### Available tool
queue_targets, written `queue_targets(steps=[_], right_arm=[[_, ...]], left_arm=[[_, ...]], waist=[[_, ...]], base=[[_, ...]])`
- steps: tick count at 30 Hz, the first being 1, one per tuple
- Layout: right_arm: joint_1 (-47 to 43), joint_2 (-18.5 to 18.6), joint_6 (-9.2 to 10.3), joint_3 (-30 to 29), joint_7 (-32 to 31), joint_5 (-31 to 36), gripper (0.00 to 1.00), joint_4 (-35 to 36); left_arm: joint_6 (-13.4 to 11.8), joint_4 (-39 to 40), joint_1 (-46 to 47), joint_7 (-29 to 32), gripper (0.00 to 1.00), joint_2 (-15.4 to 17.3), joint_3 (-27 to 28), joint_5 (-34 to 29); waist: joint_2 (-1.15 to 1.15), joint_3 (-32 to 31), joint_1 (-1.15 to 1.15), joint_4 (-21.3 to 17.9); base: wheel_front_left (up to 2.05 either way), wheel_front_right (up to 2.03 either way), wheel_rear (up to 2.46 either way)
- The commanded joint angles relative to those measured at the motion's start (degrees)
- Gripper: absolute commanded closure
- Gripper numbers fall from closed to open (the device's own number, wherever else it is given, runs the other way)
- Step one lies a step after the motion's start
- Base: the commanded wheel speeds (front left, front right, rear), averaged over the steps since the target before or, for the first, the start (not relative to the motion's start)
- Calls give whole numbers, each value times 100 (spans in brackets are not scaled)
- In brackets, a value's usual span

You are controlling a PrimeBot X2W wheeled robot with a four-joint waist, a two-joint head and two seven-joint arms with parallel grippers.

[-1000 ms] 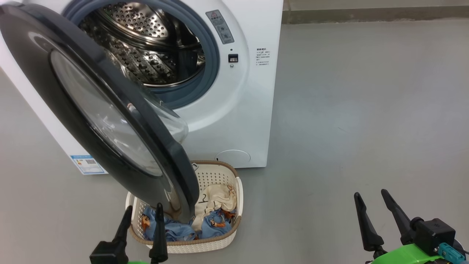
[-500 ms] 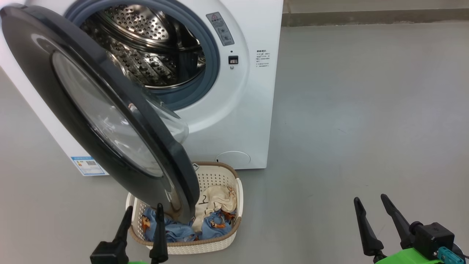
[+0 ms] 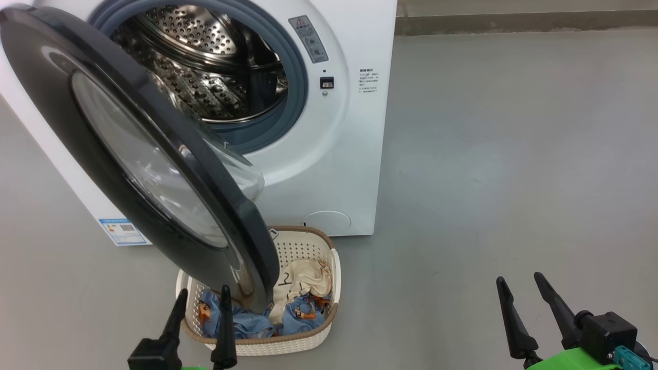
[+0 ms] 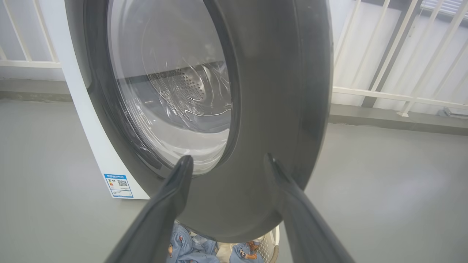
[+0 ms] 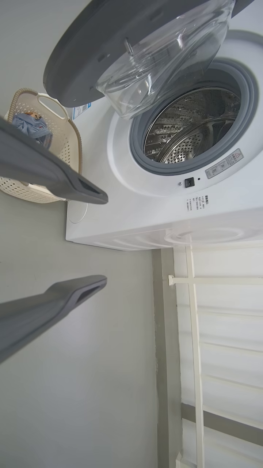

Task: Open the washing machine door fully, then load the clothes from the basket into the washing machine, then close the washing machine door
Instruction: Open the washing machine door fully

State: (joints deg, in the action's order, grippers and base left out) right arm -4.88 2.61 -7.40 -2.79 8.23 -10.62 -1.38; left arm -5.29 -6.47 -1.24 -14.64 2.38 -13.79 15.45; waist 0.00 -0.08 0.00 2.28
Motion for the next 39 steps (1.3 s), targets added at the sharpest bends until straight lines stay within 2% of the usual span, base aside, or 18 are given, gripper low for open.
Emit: queue_targets(steps=[1,3,4,5,6,15,22,31,39], right_arm=[[118,27,-9,137,28,21,0,123],[123,27,-9,135,29,18,0,118],[124,27,-9,134,30,16,0,116],[125,27,-9,132,31,16,0,113],[124,27,-9,131,33,17,0,111],[133,27,-9,99,54,15,0,89],[153,27,-9,128,71,24,0,56],[201,27,-9,180,92,37,0,-4],[203,27,-9,180,126,68,0,-64]], left_arm=[[-12,133,73,-36,0,50,172,-18],[-10,134,73,-36,0,50,172,-15],[-1,131,72,-36,31,50,169,-2],[10,126,72,-36,82,50,168,8],[30,118,69,-36,100,50,161,21],[85,134,117,-36,100,50,196,65],[55,574,272,-36,100,50,436,72],[168,1071,901,-36,100,50,598,-89],[207,1267,1578,-36,100,50,452,-211]], waist=[[0,1,0,-3],[0,5,0,-8],[0,7,0,-11],[0,8,0,-13],[0,10,0,-15],[0,54,0,2],[0,41,0,31],[0,19,0,25],[0,19,0,-16]], base=[[0,0,0],[0,0,0],[0,0,0],[0,0,0],[0,0,0],[0,0,0],[0,0,0],[0,0,0],[0,0,0]])
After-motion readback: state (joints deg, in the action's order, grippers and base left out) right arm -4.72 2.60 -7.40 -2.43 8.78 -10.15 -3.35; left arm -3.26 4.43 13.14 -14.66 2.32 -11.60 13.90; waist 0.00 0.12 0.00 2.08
